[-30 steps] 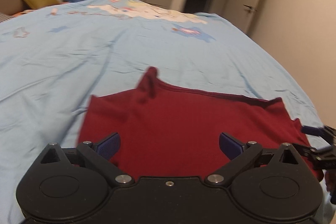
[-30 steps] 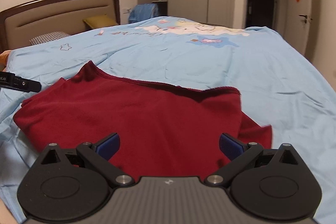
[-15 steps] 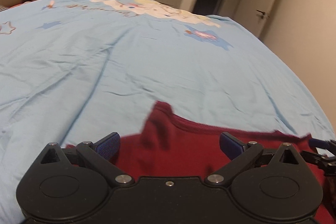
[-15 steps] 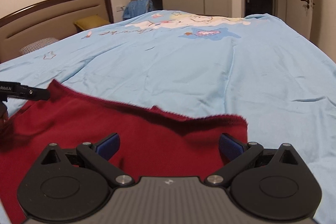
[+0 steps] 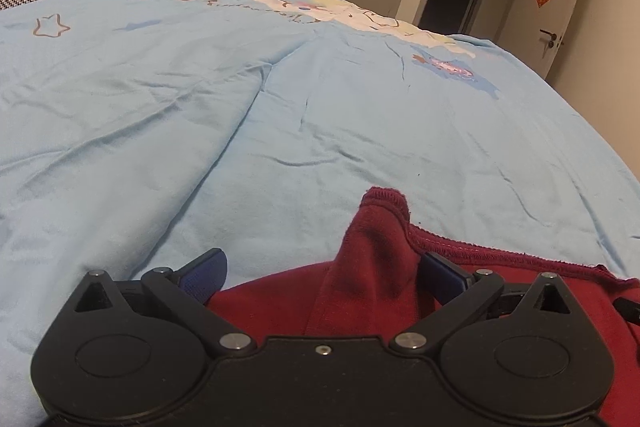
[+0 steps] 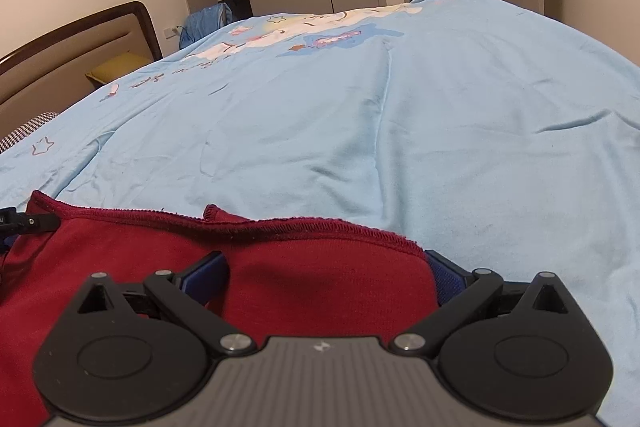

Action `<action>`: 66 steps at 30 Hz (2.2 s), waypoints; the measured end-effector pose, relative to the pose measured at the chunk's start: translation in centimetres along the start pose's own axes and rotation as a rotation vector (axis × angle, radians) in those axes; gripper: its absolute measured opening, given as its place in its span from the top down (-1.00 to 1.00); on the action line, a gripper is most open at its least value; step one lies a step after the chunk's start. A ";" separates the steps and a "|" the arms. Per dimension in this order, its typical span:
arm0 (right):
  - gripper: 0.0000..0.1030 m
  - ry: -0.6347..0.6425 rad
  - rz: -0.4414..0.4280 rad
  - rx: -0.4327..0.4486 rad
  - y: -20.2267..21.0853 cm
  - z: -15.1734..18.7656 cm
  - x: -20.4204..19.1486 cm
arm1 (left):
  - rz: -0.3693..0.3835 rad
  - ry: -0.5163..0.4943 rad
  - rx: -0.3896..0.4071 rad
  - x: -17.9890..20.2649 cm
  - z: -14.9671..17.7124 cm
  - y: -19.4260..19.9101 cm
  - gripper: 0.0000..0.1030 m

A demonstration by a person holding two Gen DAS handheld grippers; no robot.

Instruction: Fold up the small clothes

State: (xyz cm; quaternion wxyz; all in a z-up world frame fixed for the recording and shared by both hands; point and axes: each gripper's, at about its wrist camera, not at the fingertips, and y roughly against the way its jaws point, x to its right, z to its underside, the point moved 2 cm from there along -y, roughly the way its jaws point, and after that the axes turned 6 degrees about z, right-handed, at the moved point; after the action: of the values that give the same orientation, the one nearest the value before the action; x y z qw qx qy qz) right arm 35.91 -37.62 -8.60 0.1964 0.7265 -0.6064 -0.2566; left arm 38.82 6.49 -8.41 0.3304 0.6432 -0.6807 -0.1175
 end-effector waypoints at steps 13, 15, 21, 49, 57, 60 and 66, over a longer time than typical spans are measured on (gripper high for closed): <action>-1.00 0.023 0.026 0.033 0.3 0.5 -1.0 | 0.093 0.102 0.095 -1.7 0.8 1.5 -0.98; -1.00 0.025 0.029 0.036 0.4 0.5 -1.1 | 0.107 0.121 0.110 -2.0 1.0 1.7 -0.98; -1.00 0.028 0.032 0.037 0.5 0.5 -1.2 | 0.028 0.085 0.048 -1.0 0.5 0.6 -0.96; -1.00 0.449 0.161 0.191 7.9 3.0 -13.3 | -0.001 0.156 0.061 -1.3 3.6 14.2 -0.99; -1.00 0.553 0.134 0.181 10.2 6.8 -17.6 | -0.017 0.203 0.062 -2.4 7.4 18.7 -0.98; -1.00 0.541 0.147 0.183 11.0 8.0 -18.0 | -0.014 0.208 0.065 -2.4 8.8 20.2 -0.98; -1.00 0.483 0.184 0.198 12.1 10.1 -17.7 | 0.050 0.258 0.040 -2.7 11.2 21.2 -0.99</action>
State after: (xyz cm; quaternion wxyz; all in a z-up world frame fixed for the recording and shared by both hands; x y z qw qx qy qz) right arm 17.94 -22.28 -7.01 0.2858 0.7241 -0.6277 0.0035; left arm 15.04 9.16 -5.27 0.4052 0.6422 -0.6506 -0.0121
